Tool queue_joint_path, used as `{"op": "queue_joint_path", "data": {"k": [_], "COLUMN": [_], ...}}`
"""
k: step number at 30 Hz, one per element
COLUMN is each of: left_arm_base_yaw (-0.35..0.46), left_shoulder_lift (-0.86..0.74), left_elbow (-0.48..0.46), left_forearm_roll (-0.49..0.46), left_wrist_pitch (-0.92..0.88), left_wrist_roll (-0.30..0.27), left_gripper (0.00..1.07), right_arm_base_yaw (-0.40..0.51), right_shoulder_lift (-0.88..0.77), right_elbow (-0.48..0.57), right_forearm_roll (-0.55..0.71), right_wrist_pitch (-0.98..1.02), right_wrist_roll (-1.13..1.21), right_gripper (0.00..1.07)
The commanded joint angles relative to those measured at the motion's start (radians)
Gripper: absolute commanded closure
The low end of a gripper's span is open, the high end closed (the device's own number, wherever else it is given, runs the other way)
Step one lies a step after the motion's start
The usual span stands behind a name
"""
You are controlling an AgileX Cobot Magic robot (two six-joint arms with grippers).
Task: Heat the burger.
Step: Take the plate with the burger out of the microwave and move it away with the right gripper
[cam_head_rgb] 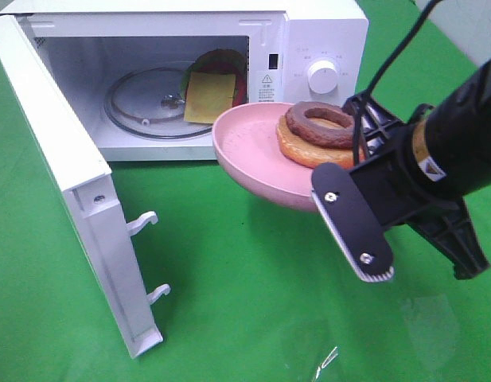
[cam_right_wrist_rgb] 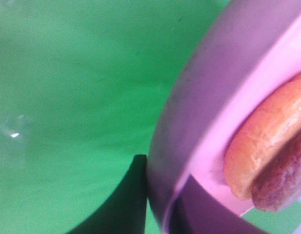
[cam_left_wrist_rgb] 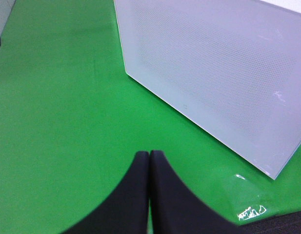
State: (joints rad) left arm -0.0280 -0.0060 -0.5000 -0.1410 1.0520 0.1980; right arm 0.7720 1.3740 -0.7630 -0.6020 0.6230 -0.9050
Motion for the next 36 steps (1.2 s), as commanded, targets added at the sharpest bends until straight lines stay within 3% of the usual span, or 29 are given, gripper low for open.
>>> {"op": "queue_joint_path", "data": {"k": [1,11,18,19,23,31,35,36], "left_arm_base_yaw": [0.004,0.004,0.004,0.004,0.004,0.004,0.004,0.004], "left_shoulder_lift": [-0.008,-0.008,-0.008,-0.008,-0.008,-0.008,-0.008,-0.008], "left_elbow": [0.002,0.002,0.002,0.002,0.002,0.002,0.002,0.002], "left_forearm_roll": [-0.004,-0.004,-0.004,-0.004,-0.004,-0.004,-0.004,-0.004], "left_wrist_pitch": [-0.011,-0.011,-0.011,-0.011,-0.011,-0.011,-0.011,-0.011], "left_wrist_roll": [-0.004,-0.004,-0.004,-0.004,-0.004,-0.004,-0.004,-0.004], "left_gripper": [1.06,1.06,1.06,1.06,1.06,1.06,1.06,1.06], "right_arm_base_yaw": [-0.001,-0.016,-0.189,-0.246,-0.336,-0.365,-0.365,-0.365], "right_shoulder_lift": [-0.09,-0.138,-0.049,-0.003,0.092,0.239,0.259,0.256], "right_elbow": [0.051,0.117,0.141,0.141,0.14,0.14,0.14,0.14], "right_forearm_roll": [-0.026,-0.045,-0.075,-0.107,-0.162,-0.218,-0.217,-0.213], "right_wrist_pitch": [0.081,0.271,0.216,0.186,0.109,0.087,0.071,0.072], "right_wrist_roll": [0.055,0.266,0.418,0.442,0.473,0.534,0.568,0.581], "right_gripper": [1.07,1.07,1.07,1.07,1.07,1.07,1.0,0.91]}}
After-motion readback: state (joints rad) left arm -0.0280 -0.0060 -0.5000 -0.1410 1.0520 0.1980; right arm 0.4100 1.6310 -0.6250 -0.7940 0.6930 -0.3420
